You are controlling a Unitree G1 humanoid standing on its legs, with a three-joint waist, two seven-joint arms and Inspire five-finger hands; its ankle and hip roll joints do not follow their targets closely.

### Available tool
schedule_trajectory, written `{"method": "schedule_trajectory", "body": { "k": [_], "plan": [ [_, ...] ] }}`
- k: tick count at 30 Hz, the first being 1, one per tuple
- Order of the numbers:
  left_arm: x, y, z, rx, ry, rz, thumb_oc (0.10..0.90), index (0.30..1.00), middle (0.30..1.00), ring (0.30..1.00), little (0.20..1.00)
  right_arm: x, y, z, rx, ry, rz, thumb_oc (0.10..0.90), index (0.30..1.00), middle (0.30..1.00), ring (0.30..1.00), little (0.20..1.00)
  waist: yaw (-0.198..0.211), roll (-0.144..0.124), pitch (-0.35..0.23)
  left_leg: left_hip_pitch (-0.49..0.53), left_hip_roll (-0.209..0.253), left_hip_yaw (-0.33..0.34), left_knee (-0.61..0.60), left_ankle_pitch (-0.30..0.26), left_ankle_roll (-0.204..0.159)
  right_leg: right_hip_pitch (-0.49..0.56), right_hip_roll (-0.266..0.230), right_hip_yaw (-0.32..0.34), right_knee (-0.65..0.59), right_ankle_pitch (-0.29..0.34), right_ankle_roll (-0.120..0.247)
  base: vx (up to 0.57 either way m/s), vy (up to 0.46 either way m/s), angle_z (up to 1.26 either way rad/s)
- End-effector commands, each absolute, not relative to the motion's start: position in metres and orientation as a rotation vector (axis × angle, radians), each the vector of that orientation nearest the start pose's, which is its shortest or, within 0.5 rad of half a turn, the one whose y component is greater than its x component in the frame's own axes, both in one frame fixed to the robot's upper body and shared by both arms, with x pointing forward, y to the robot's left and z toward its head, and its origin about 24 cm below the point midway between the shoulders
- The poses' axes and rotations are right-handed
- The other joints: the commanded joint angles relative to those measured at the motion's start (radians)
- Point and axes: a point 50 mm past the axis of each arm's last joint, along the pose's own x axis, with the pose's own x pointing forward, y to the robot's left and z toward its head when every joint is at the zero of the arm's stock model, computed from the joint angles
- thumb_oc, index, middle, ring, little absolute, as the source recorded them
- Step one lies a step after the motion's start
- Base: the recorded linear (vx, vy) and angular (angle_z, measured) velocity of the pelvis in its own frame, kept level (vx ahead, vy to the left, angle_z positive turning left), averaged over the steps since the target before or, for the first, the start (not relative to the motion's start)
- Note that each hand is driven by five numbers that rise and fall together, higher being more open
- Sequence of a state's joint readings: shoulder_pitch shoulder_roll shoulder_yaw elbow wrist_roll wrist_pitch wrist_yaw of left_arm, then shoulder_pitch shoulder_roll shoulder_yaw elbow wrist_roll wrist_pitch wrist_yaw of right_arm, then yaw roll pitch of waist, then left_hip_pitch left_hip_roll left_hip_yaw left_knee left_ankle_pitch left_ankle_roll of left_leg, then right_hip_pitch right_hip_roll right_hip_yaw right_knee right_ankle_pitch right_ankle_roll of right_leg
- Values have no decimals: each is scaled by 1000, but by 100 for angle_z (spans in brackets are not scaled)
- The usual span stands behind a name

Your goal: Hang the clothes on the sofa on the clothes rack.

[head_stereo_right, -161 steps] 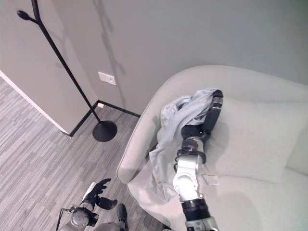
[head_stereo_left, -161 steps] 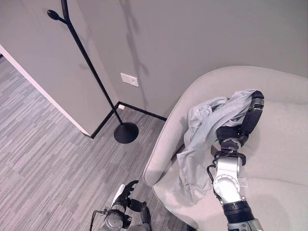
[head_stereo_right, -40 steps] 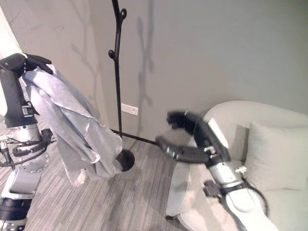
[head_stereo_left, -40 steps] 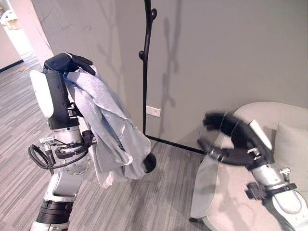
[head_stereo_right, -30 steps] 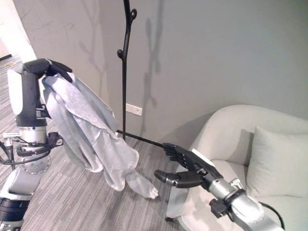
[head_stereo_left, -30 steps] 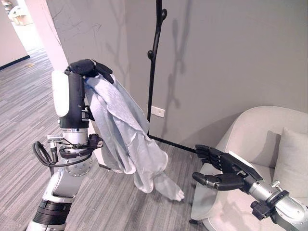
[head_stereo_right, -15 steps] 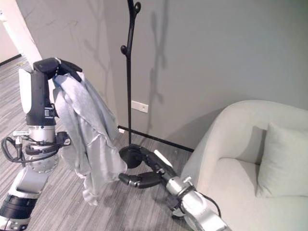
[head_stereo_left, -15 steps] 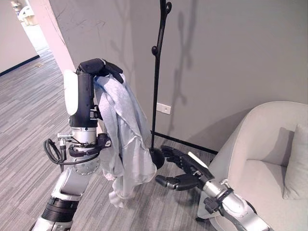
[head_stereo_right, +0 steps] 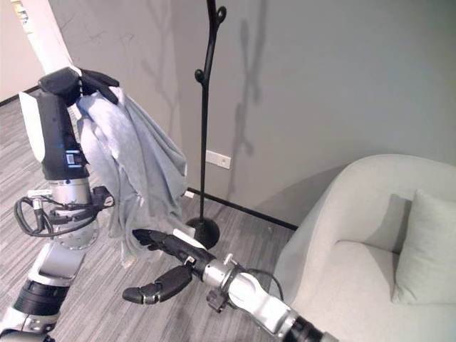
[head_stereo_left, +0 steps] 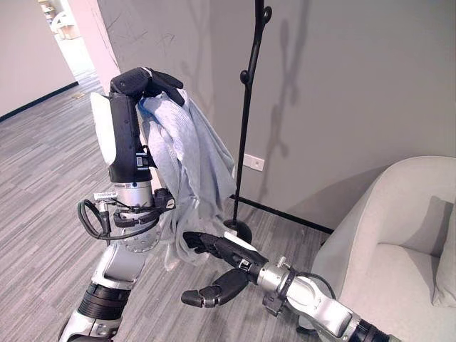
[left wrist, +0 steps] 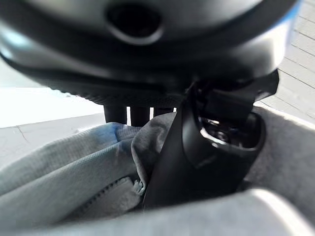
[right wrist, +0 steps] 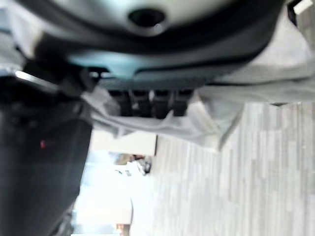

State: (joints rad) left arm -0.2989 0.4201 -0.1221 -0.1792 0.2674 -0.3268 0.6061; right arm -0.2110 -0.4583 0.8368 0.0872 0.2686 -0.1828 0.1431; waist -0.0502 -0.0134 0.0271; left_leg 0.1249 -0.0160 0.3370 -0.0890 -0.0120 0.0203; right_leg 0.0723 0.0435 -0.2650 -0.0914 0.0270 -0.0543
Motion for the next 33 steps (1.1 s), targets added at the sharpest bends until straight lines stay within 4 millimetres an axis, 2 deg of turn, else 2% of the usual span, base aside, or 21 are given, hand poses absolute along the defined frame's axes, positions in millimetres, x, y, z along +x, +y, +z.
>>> {"method": "schedule_trajectory", "body": {
  "k": [1,2,3,4,5,6,7,8,9,18,22,23,25,26,27,28,29,30,33],
  "plan": [
    [262,152,251,258,-1245,299,400,300,300,300,300,226,-43,36,-209,-119,887,800,900,900,900,900,19,-9,-81,66,66,13,2,-89,-66,47,-96,16,4,-43,158,0,0,0],
    [262,151,251,251,-1248,294,400,300,300,300,300,229,-43,30,-220,-94,855,711,766,766,766,766,21,-8,-82,65,66,13,2,-88,-66,46,-96,16,4,-43,158,0,0,0],
    [262,150,251,250,-1245,292,400,300,300,300,300,230,-42,27,-228,-87,842,598,596,596,596,596,22,-9,-82,65,66,12,2,-89,-65,46,-96,16,4,-43,158,0,0,0],
    [263,151,251,245,-1240,298,400,300,300,300,300,232,-43,23,-251,-73,819,587,580,580,580,580,23,-8,-83,65,65,12,2,-90,-65,46,-96,16,4,-43,158,0,0,0],
    [263,151,251,247,-1237,301,400,300,300,300,300,232,-43,21,-254,-66,805,414,321,321,321,321,23,-8,-83,66,65,12,2,-91,-64,47,-96,16,4,-44,158,0,0,0],
    [263,151,251,245,-1238,303,400,300,300,300,300,233,-43,17,-258,-45,787,400,300,300,300,300,25,-8,-84,67,64,11,2,-91,-63,48,-96,17,4,-42,159,-51,-8,-1],
    [263,151,251,248,-1235,301,400,300,300,300,300,233,-44,12,-283,-28,772,400,300,300,300,300,27,-11,-80,61,61,24,2,-76,-59,42,-100,6,4,-32,152,0,0,0],
    [264,151,251,248,-1235,300,400,300,300,300,300,233,-44,12,-283,-28,771,400,300,300,300,300,27,-8,-84,66,63,9,2,-90,-62,48,-97,16,4,-42,158,-56,-9,-2],
    [263,152,251,254,-1237,303,400,300,300,300,300,233,-46,8,-302,-14,759,400,300,300,300,300,28,-12,-79,59,60,20,2,-76,-59,40,-100,8,4,-31,153,0,0,0],
    [265,156,249,270,-1217,323,400,300,300,300,300,228,-58,-5,-295,50,691,400,300,300,300,300,27,-11,-78,59,57,16,2,-78,-57,40,-102,7,4,-29,155,-6,-1,0],
    [264,160,247,280,-1208,338,400,300,300,300,300,229,-71,-9,-292,72,612,400,300,300,300,300,23,-12,-77,59,56,17,2,-78,-56,39,-103,10,4,-27,156,0,0,0],
    [264,161,247,284,-1211,345,400,300,300,300,300,229,-78,-11,-302,75,572,400,300,300,300,300,21,-12,-77,59,55,17,2,-78,-56,39,-103,11,4,-26,156,0,0,0],
    [262,170,246,304,-1206,386,400,300,300,300,300,235,-107,-12,-430,57,401,400,300,300,300,300,15,-11,-78,60,55,19,2,-76,-54,39,-104,16,4,-24,156,0,0,0],
    [262,170,245,304,-1206,385,400,300,300,300,300,235,-107,-12,-431,57,400,400,300,300,300,300,16,-11,-79,60,55,20,2,-76,-54,38,-104,16,4,-24,156,0,0,0],
    [259,173,246,318,-1222,408,400,300,300,300,300,235,-126,-19,-468,90,277,400,300,300,300,300,11,-10,-79,60,54,19,2,-77,-52,38,-104,18,4,-22,157,0,0,0],
    [259,172,246,318,-1222,407,400,300,300,300,300,235,-126,-19,-467,90,276,400,300,300,300,300,12,-11,-80,60,54,20,2,-77,-52,38,-104,18,4,-22,157,0,0,0],
    [255,173,247,317,-1242,411,400,300,300,300,300,236,-147,-23,-455,129,136,400,300,300,300,300,7,-10,-81,61,53,21,2,-79,-50,37,-104,20,4,-20,157,0,0,0],
    [253,174,247,317,-1244,416,400,300,300,300,300,236,-159,-23,-458,135,63,400,300,300,300,300,5,-9,-82,62,52,21,2,-79,-49,37,-104,21,4,-20,158,74,36,-3],
    [251,175,247,311,-1249,410,400,300,300,300,300,236,-183,-17,-406,134,-80,400,300,300,300,300,-1,-3,-86,71,53,8,2,-97,-50,45,-101,36,4,-28,166,51,24,-6]
  ]
}}
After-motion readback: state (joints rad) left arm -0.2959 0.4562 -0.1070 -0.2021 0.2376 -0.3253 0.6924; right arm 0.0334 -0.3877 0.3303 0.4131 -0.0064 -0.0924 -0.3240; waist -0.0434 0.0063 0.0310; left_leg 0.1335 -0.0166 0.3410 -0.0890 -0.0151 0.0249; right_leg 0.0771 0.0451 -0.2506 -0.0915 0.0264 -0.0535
